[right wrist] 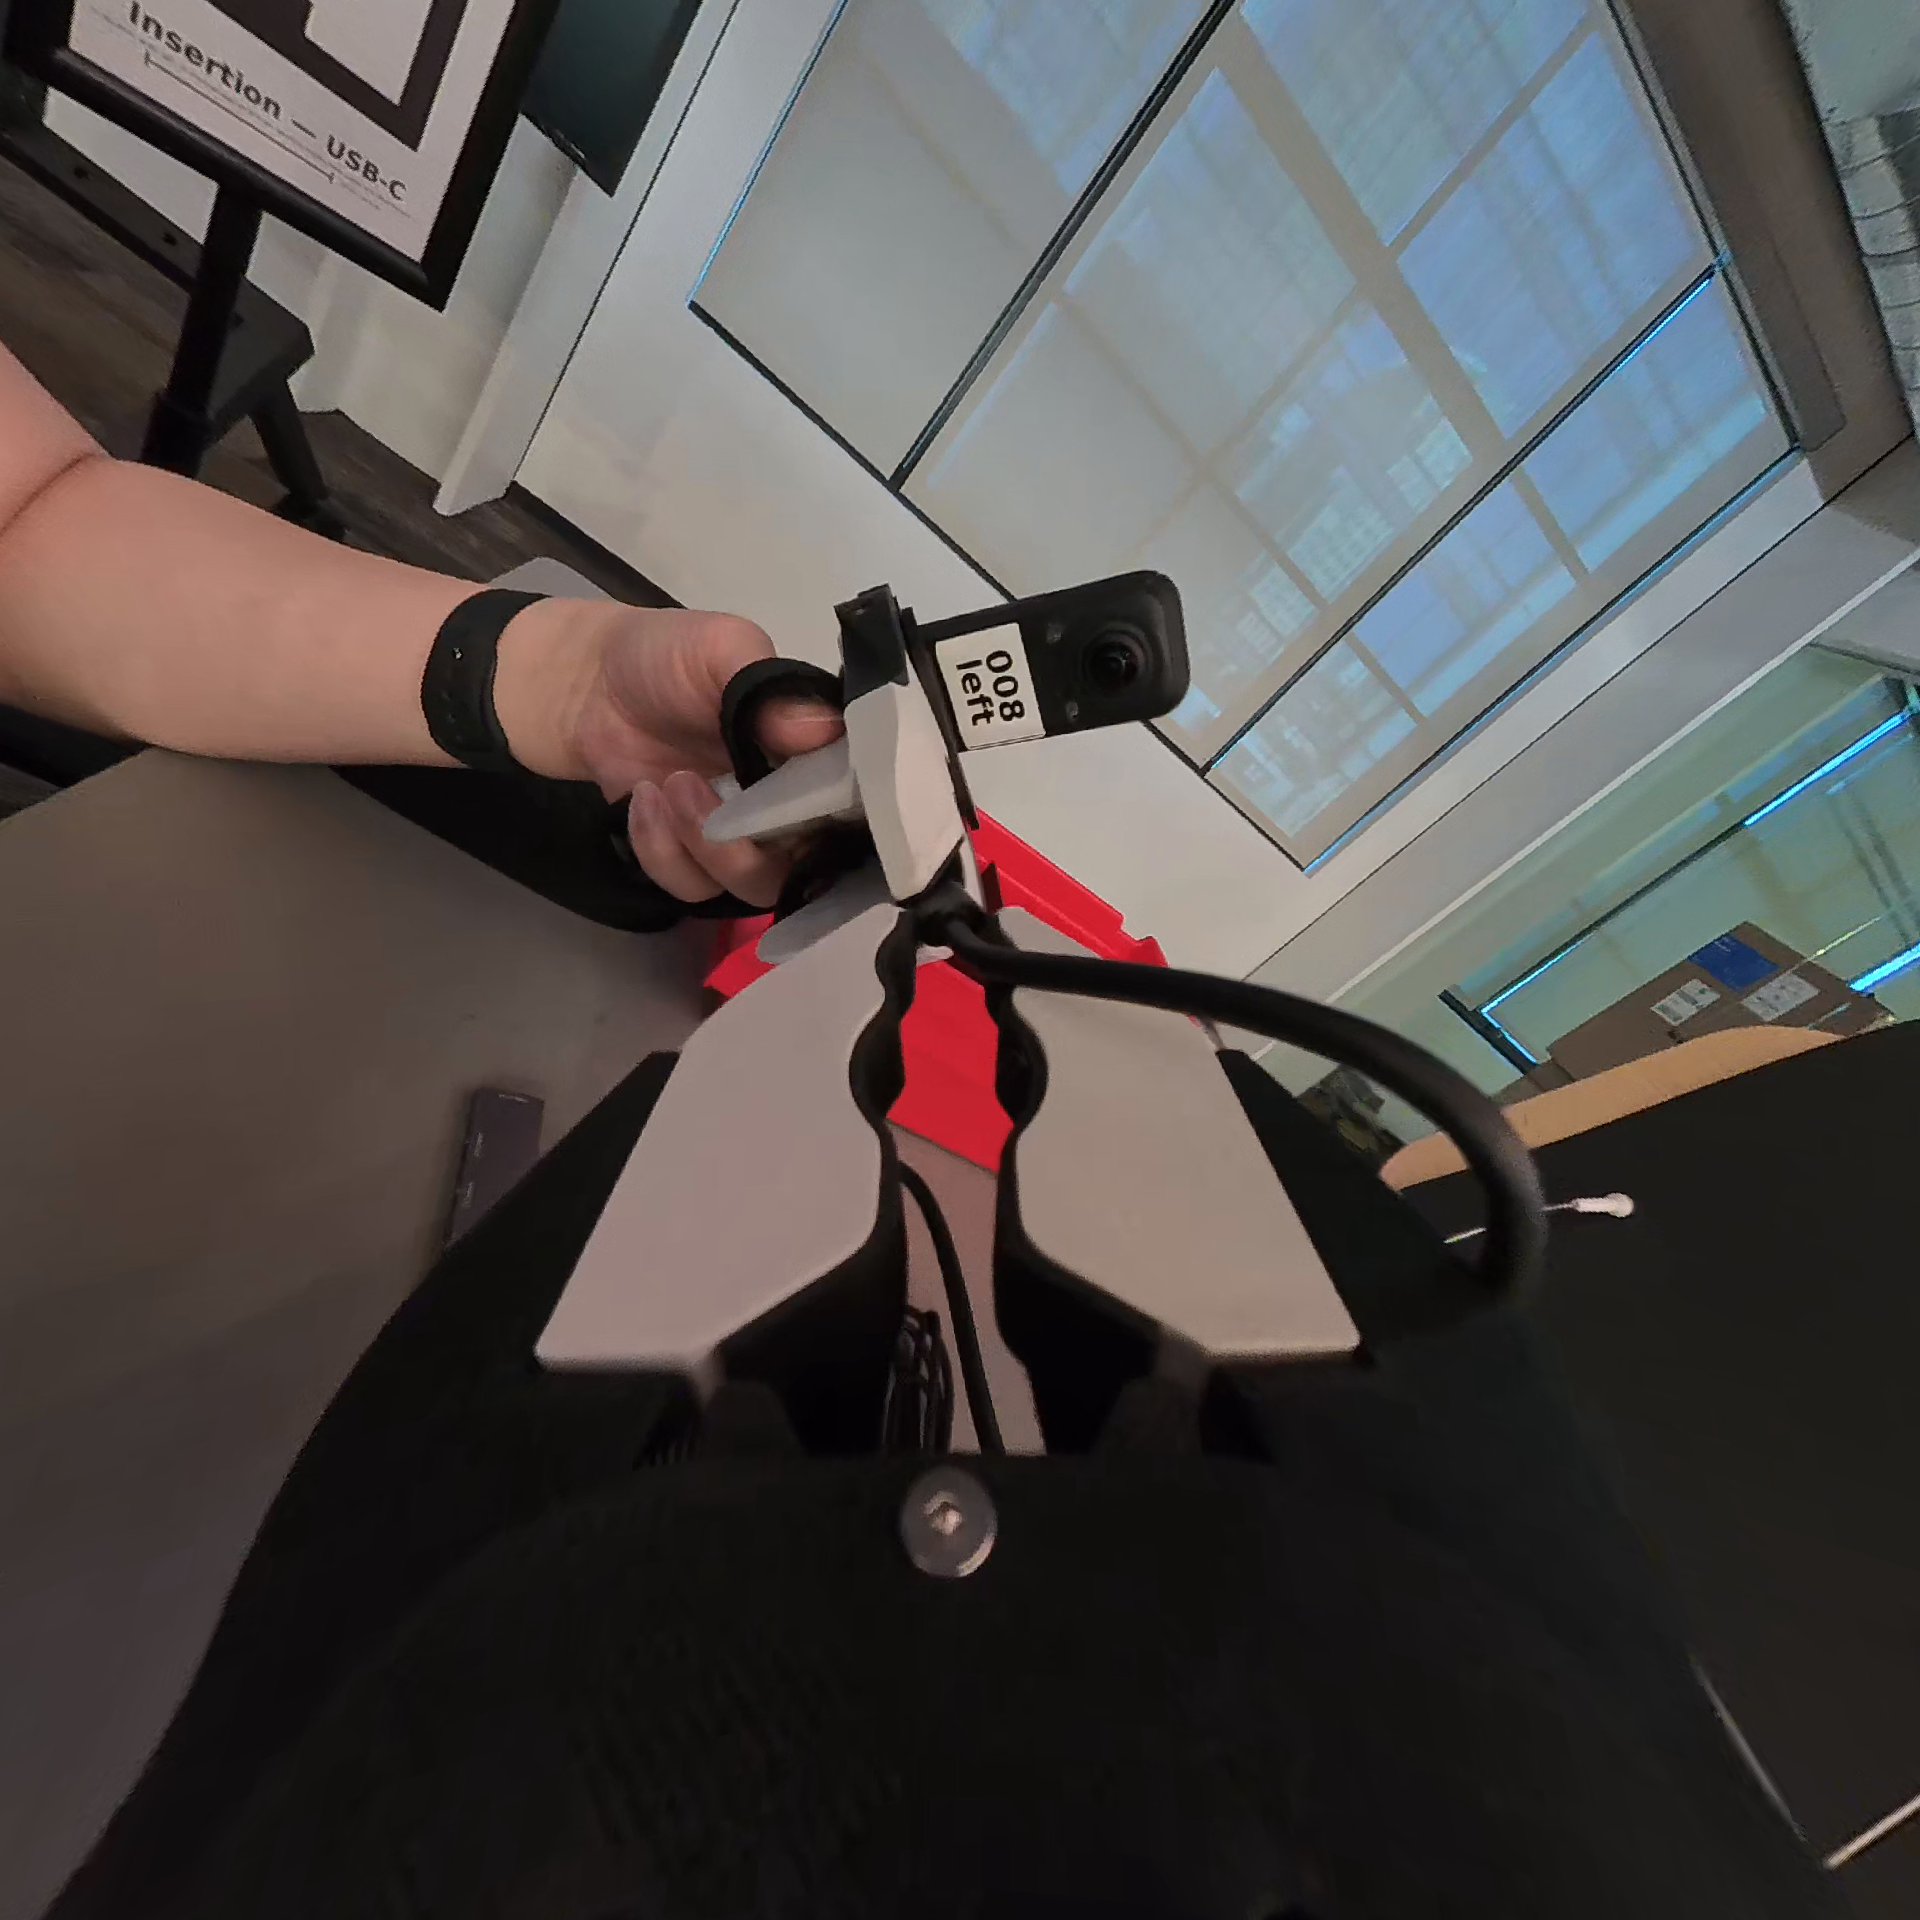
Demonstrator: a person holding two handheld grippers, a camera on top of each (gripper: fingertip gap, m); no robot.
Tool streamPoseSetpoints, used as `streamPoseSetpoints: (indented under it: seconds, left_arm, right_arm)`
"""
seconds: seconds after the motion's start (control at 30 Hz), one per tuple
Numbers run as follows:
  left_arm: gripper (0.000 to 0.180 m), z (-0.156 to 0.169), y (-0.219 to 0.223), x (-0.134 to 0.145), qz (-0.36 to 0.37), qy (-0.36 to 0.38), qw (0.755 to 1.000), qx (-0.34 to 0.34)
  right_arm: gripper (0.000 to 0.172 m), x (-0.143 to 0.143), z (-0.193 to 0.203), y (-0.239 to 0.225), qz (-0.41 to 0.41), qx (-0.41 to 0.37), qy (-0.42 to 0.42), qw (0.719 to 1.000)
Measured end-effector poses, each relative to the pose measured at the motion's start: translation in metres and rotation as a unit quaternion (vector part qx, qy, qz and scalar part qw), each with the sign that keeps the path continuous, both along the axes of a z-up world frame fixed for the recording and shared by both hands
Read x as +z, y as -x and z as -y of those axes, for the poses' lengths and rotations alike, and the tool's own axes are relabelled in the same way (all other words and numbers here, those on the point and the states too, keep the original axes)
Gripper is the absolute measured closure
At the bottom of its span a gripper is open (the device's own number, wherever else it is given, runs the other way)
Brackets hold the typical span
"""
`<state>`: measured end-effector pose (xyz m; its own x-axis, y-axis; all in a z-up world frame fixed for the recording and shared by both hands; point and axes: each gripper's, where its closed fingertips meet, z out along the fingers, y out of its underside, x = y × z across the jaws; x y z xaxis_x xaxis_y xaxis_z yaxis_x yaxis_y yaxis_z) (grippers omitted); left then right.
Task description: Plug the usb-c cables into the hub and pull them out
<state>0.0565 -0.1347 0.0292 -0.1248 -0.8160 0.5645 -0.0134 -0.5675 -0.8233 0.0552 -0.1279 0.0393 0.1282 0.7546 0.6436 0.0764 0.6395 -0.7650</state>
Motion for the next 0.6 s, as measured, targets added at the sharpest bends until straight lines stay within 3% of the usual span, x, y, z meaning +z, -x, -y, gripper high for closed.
streamPoseSetpoints:
  seconds: [0.03, 0.4, 0.6]
  left_arm:
    - [0.174, -0.001, 0.000, 0.000, -0.002, -0.002, 1.000, 0.002]
    - [0.174, -0.004, 0.003, 0.000, 0.002, 0.007, 1.000, 0.007]
    - [0.174, -0.006, 0.005, 0.001, -0.001, 0.005, 1.000, 0.018]
  right_arm:
    - [0.159, 0.000, -0.001, 0.000, 0.001, 0.000, 0.004, 1.000]
    - [0.155, 0.007, -0.001, -0.004, -0.033, 0.038, 0.081, 0.995]
    - [0.146, 0.035, -0.009, -0.017, -0.137, 0.060, 0.163, 0.975]
